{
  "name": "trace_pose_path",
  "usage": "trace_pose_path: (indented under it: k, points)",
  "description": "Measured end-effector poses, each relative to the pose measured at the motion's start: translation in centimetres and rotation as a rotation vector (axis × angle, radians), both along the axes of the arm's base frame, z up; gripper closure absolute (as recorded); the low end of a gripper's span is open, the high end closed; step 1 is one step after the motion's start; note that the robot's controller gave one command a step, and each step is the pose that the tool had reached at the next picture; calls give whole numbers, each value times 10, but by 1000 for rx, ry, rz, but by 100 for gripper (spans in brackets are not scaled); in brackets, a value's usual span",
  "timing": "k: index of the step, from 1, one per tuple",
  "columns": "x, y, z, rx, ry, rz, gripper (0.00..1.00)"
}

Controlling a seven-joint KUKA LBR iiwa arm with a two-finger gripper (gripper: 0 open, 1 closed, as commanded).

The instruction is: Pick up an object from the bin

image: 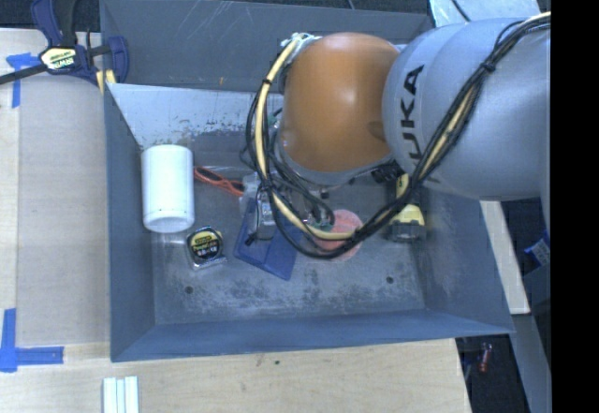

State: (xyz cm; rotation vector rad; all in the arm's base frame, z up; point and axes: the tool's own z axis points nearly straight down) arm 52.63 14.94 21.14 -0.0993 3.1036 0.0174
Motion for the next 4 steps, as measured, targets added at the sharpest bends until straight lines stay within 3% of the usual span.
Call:
trace_pose_path:
  k: [1, 2, 3, 4]
  points:
    - [-4, 37, -73, -7, 19, -15, 100]
    - [-2, 33, -69, -5, 12, 8, 100]
    - [46, 3, -35, -13, 3, 221, 100]
    - [19, 30, -57, -7, 16, 106, 100]
